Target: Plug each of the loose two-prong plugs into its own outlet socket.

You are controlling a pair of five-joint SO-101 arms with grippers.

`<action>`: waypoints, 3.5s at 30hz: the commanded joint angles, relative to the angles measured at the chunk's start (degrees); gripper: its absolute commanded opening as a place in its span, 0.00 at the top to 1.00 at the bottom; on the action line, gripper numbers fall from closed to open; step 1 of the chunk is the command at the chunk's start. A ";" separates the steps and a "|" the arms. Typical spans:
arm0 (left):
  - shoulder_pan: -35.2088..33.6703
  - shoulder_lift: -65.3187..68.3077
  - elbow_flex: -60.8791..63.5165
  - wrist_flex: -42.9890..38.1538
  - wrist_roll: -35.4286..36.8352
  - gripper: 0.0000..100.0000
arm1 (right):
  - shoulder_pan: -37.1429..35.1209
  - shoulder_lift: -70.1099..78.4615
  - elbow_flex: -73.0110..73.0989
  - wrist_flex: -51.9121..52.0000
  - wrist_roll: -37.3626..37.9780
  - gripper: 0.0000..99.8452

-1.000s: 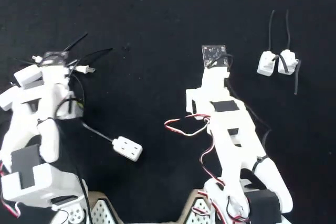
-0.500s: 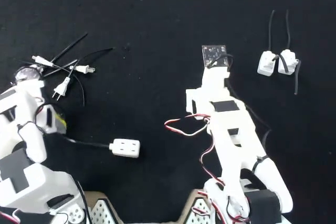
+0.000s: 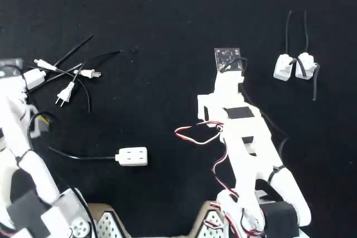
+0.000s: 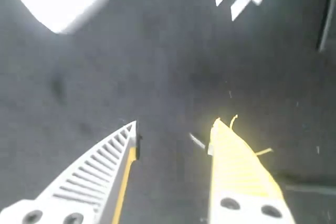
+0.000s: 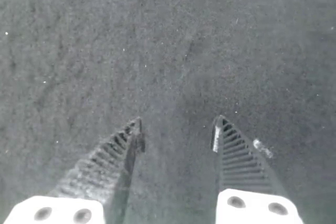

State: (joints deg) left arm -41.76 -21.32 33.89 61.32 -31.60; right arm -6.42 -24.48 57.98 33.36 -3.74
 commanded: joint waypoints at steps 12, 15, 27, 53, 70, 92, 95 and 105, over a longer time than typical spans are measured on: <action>16.75 17.23 -21.41 -2.02 -0.70 0.77 | 0.88 -2.42 -3.12 0.88 -0.35 0.80; 16.48 26.02 -28.26 -1.93 -2.81 0.77 | 0.88 -2.42 -3.12 0.88 -0.35 0.80; 16.84 49.14 -57.10 13.71 -12.13 0.77 | 0.88 -2.42 -3.21 0.88 -0.18 0.80; 16.40 62.33 -72.75 27.43 -11.69 0.97 | 0.88 -2.42 -3.21 0.88 -0.09 0.80; 20.00 32.79 -61.41 39.56 -3.34 0.97 | 2.02 -3.03 -4.44 3.60 -0.44 0.80; 43.03 -4.57 -31.16 29.71 3.78 0.89 | 5.27 -28.79 -7.60 23.12 8.53 0.80; 36.53 -7.03 -30.73 30.51 3.69 0.78 | -0.79 -28.79 -7.69 23.56 14.24 0.80; 10.15 -8.09 -3.65 19.60 0.97 0.78 | -21.80 -16.66 -7.87 21.71 27.43 0.80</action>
State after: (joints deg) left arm -26.11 -27.30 22.11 86.11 -29.67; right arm -23.21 -45.85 50.68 58.07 21.32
